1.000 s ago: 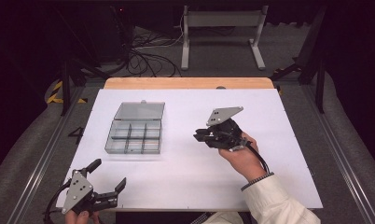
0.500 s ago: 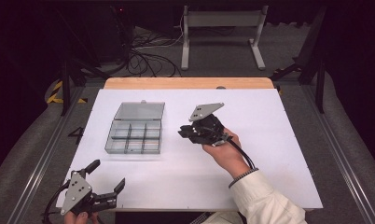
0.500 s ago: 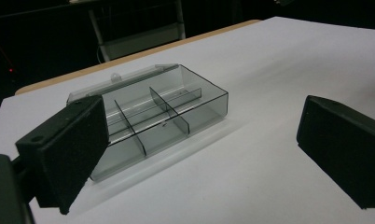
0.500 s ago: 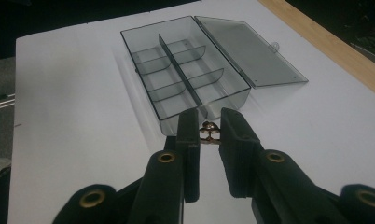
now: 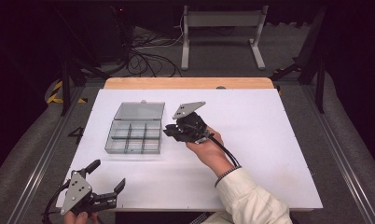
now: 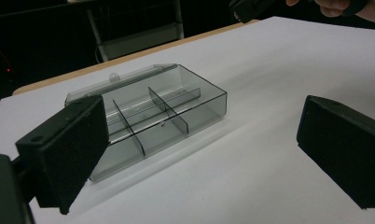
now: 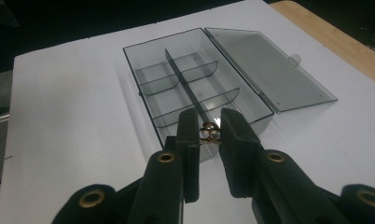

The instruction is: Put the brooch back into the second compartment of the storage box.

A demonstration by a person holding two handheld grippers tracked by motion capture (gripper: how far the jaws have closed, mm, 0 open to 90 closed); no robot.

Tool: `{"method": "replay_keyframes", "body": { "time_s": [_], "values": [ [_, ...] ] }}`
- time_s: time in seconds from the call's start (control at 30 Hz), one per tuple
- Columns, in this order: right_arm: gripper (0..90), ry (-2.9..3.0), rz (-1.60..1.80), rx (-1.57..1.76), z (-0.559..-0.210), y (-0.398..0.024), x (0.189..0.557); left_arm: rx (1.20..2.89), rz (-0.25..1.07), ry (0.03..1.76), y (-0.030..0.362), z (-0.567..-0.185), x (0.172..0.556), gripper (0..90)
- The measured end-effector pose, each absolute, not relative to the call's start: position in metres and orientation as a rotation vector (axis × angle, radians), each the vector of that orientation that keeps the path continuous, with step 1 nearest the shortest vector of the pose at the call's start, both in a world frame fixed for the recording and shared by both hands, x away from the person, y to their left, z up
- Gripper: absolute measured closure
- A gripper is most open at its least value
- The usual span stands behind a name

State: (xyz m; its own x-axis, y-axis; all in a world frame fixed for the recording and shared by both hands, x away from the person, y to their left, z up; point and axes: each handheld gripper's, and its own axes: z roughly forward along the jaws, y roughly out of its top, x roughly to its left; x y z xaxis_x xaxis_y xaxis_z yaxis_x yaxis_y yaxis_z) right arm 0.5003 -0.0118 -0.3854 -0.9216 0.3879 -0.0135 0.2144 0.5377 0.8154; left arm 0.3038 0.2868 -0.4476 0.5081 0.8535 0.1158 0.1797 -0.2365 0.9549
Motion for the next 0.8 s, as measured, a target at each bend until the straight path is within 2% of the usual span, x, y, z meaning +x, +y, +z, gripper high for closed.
{"method": "replay_keyframes", "body": {
  "time_s": [0.8],
  "values": [
    [78.6,2.575,1.357,0.528,-0.408,0.037,0.516,1.729,0.808,0.866,0.286,-0.447,0.305,3.0]
  ]
}}
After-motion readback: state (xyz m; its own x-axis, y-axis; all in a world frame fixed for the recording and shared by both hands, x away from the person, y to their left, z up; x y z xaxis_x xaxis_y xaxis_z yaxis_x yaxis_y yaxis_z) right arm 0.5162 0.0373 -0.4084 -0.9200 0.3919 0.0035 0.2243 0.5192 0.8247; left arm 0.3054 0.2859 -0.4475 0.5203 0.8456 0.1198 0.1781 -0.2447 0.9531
